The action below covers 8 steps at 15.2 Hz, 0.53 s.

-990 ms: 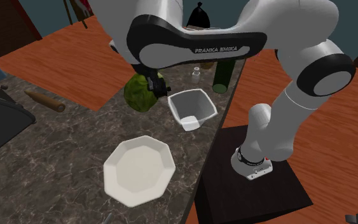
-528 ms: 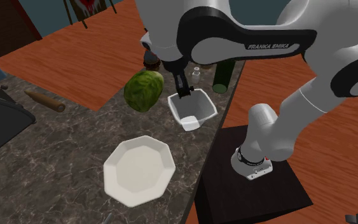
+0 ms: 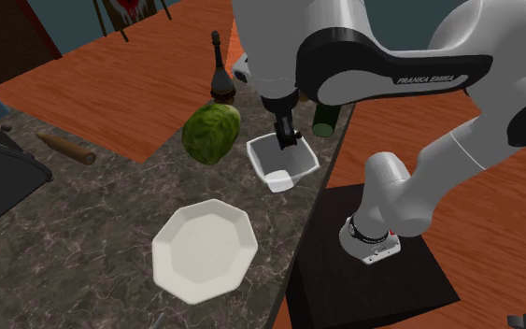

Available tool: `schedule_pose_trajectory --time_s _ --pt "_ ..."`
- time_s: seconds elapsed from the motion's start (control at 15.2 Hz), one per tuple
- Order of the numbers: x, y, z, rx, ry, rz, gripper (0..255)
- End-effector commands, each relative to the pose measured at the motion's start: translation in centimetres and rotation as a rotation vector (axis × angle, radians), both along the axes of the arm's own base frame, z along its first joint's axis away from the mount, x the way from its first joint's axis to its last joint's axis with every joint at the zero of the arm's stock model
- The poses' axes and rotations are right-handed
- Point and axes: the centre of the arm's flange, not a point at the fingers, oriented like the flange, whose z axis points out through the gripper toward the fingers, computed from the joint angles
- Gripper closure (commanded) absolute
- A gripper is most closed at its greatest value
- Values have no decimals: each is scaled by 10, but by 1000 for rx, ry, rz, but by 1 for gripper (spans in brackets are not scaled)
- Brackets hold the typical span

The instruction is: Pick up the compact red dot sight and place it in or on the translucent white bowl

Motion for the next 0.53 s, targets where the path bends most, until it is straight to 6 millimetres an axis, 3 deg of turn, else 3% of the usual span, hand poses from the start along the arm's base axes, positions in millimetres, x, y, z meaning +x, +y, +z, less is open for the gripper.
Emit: schedule_pose_trajectory --time_s 0.0,0.46 --pt "0 -1 -11 0 0 0 255" --pt "0 -1 -48 0 0 0 255"
